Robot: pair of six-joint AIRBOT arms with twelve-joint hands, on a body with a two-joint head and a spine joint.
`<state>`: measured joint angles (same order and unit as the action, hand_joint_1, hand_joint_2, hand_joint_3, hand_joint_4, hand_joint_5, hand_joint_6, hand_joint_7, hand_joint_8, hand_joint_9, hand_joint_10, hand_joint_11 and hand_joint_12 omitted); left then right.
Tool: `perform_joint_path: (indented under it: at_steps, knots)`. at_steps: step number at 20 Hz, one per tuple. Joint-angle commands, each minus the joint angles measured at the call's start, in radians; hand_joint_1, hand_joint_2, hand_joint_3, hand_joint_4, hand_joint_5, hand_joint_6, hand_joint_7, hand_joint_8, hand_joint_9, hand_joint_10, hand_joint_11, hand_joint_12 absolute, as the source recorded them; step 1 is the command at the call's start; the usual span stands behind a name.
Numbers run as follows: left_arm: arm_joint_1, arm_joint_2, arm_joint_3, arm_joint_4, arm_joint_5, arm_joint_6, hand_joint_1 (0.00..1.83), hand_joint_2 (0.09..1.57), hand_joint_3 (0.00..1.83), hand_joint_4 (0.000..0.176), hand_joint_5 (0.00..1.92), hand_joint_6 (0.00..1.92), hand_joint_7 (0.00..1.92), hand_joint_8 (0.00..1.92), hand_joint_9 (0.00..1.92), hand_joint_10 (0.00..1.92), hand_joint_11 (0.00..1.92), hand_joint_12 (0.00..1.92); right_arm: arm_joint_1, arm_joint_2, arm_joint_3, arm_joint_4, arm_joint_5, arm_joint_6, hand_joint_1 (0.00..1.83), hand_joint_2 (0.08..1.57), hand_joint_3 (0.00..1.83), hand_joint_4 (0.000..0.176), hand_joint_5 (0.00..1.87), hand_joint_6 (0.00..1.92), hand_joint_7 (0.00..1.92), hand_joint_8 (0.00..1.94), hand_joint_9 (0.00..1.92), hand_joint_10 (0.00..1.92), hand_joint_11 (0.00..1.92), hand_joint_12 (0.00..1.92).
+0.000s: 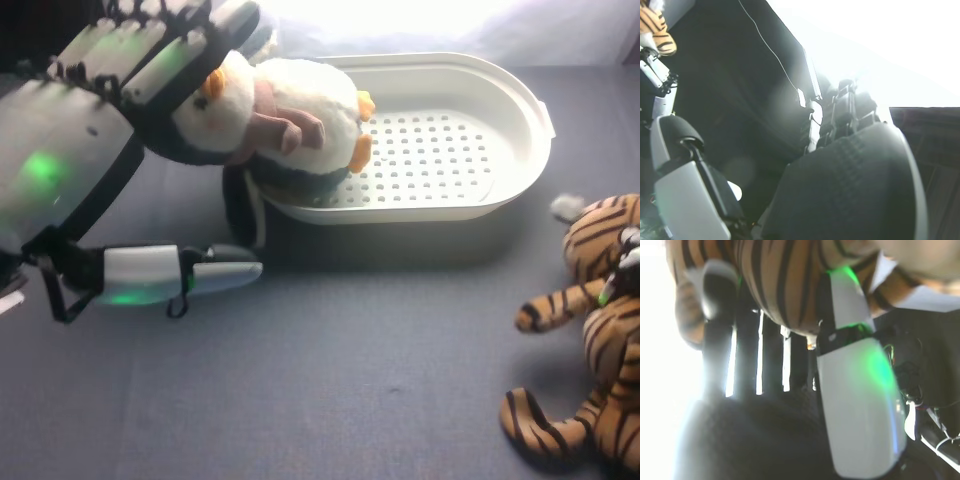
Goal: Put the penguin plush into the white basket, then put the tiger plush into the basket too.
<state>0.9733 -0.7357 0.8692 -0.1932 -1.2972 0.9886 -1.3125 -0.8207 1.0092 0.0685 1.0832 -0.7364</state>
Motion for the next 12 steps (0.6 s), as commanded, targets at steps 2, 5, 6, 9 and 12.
perform_joint_path:
  at_steps: [2,5,6,9,12]
  knots:
    - [0.004,0.003,-0.007,0.004,-0.152,-0.015,0.78,0.75,0.00,0.176,0.00,0.00,0.00,0.00,0.00,0.00,0.00,0.00,0.036,0.016,-0.001,0.051,0.288,0.013,1.35,1.19,0.00,0.000,0.83,1.31,0.74,1.06,0.88,1.32,0.98,1.33]
    - [0.015,0.002,-0.010,-0.004,-0.171,-0.015,0.79,0.75,0.00,0.176,0.00,0.00,0.00,0.00,0.00,0.00,0.00,0.00,0.183,-0.019,0.045,0.069,0.329,-0.025,1.24,1.20,0.00,0.000,0.83,1.37,0.81,1.09,0.94,0.92,0.88,1.15]
    - [0.021,0.002,-0.011,-0.007,-0.176,-0.015,0.78,0.74,0.00,0.176,0.00,0.00,0.00,0.00,0.00,0.00,0.00,0.00,0.246,-0.053,0.083,0.064,0.295,-0.023,1.22,1.17,0.00,0.000,0.89,1.27,0.90,1.00,1.02,0.73,0.86,1.14]
    - [0.042,0.002,-0.012,-0.015,-0.191,-0.022,0.81,0.75,0.00,0.176,0.00,0.00,0.00,0.00,0.00,0.00,0.00,0.00,0.432,-0.163,0.204,0.031,0.137,-0.001,1.26,1.19,0.00,0.000,0.81,1.07,0.89,1.32,0.82,1.18,0.71,1.28]
    - [0.051,0.002,-0.012,-0.017,-0.195,-0.026,0.82,0.74,0.00,0.176,0.00,0.00,0.00,0.00,0.00,0.00,0.00,0.00,0.571,-0.271,0.323,-0.007,-0.064,0.004,1.23,1.15,0.00,0.000,1.04,0.83,0.83,1.30,0.82,0.93,0.67,1.31]
